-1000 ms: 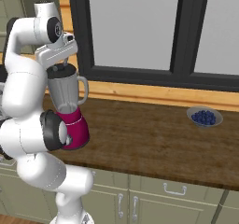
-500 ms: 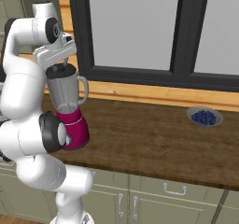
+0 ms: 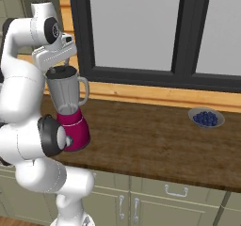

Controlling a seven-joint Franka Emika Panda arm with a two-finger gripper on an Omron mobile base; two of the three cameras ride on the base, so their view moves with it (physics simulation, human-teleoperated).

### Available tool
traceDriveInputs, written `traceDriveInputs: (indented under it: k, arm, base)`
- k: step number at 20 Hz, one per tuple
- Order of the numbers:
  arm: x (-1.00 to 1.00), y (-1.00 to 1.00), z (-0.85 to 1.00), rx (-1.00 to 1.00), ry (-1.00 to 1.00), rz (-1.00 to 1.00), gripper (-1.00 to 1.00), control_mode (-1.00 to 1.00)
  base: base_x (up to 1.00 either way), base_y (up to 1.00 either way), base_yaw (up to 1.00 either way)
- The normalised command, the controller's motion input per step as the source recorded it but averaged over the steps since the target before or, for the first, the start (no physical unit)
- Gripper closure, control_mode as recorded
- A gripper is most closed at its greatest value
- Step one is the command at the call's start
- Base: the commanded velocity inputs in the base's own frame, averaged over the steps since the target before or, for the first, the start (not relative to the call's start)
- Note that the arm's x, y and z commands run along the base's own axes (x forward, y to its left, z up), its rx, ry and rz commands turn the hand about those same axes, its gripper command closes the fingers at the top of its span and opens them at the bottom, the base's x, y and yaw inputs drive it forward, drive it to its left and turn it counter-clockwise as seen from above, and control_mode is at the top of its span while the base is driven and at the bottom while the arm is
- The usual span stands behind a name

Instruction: Close the lid blender by securely placing the lid on top.

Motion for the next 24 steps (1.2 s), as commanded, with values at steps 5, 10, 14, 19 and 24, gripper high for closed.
traceDriveInputs:
  k: [5, 10, 14, 19, 24]
  arm:
    - [-0.19, -0.06, 0.00, 0.00, 0.00, -0.03, -1.00, -1.00]
    - [-0.50, -0.07, 0.21, 0.00, -0.03, 0.00, -1.00, -1.00]
    - [-0.80, -0.24, 0.30, 0.00, -0.17, 0.00, -1.00, -1.00]
    - [-0.84, -0.52, 0.08, 0.02, -0.23, -0.06, -1.00, -1.00]
    - [-0.75, -0.73, 0.00, 0.11, -0.27, -0.13, -1.00, -1.00]
  base:
    - [0.00, 0.00, 0.00]
    - [0.00, 0.00, 0.00]
    - [0.00, 0.00, 0.00]
    - [0.00, 0.00, 0.00]
    - [0.00, 0.00, 0.00]
